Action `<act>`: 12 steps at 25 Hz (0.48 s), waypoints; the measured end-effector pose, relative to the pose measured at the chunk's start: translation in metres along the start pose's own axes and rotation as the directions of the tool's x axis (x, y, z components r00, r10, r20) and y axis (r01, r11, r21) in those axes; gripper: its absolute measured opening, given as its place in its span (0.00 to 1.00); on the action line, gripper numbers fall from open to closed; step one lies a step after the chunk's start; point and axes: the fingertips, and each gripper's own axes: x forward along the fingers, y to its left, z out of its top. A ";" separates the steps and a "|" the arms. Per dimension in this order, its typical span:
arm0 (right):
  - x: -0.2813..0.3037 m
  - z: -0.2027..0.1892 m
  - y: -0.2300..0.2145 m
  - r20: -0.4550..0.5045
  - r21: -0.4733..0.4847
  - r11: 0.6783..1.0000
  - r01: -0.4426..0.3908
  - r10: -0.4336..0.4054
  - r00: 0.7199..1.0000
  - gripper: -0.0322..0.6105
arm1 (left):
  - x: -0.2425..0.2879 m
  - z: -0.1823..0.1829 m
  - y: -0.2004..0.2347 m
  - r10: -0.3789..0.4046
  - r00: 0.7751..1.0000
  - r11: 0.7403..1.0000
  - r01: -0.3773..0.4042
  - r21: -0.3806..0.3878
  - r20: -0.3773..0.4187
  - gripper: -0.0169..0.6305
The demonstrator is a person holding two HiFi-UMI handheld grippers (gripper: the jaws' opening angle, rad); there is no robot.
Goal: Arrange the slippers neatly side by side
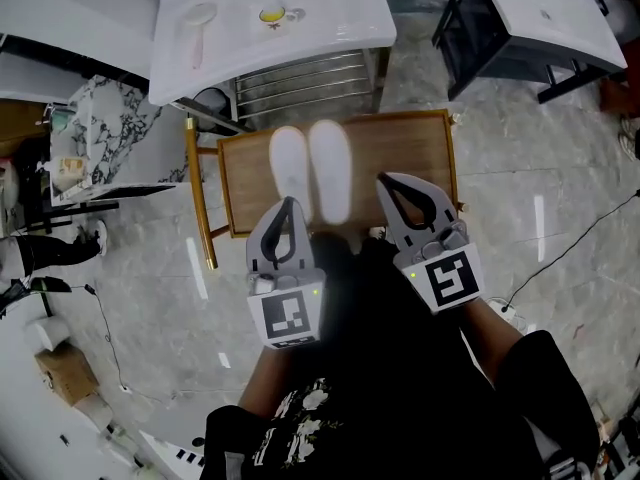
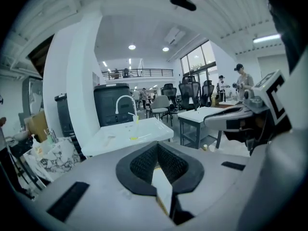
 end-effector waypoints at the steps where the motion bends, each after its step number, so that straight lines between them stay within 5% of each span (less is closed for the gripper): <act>1: -0.001 0.000 -0.002 0.001 -0.003 1.000 0.001 -0.001 1.000 0.05 | 0.000 0.001 0.000 0.005 1.000 1.000 -0.005 0.006 0.003 0.03; 12: -0.011 0.007 -0.001 0.030 -0.021 1.000 0.015 -0.014 0.999 0.05 | -0.001 0.021 -0.006 0.000 0.999 0.999 -0.002 0.034 0.054 0.03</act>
